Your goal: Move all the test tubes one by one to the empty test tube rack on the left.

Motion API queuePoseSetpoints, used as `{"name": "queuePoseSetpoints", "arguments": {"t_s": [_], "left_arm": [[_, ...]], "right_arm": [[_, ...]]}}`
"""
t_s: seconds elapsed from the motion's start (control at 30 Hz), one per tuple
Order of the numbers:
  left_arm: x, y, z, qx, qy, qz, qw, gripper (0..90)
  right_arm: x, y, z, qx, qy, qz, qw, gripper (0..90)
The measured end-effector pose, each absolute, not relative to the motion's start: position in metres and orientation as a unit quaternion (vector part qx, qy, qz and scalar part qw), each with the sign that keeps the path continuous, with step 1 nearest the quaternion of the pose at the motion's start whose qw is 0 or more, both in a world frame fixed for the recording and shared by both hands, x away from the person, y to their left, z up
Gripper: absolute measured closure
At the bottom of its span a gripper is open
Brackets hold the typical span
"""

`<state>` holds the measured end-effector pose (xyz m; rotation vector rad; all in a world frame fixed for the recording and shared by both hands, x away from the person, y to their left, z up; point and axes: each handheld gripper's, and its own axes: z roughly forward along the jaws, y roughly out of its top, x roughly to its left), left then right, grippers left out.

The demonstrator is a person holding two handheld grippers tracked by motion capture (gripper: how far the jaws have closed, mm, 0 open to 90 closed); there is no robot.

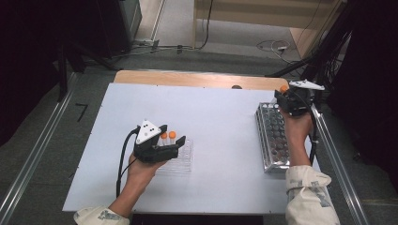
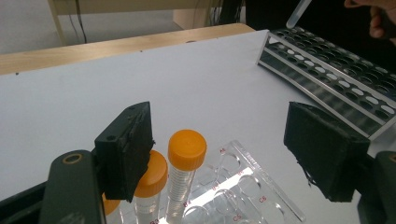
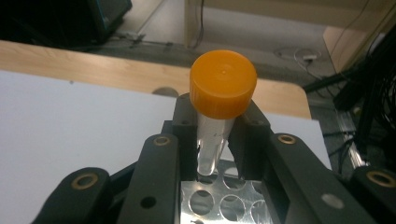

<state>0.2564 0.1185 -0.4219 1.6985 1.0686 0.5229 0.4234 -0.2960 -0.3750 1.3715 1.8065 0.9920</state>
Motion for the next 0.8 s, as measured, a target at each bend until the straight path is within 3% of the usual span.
{"name": "queuePoseSetpoints", "arguments": {"t_s": [0.13,0.3,0.8], "left_arm": [[0.256,0.118,-0.422,0.706,0.442,0.217,0.509,24.6],[0.255,0.118,-0.420,0.704,0.442,0.219,0.511,24.6],[0.248,0.106,-0.417,0.714,0.420,0.213,0.518,24.1]], "right_arm": [[0.409,-0.293,-0.361,0.505,0.694,0.397,0.324,71.4],[0.382,-0.279,-0.361,0.461,0.723,0.426,0.288,71.4],[0.310,-0.218,-0.393,0.348,0.798,0.450,0.199,71.5]]}}
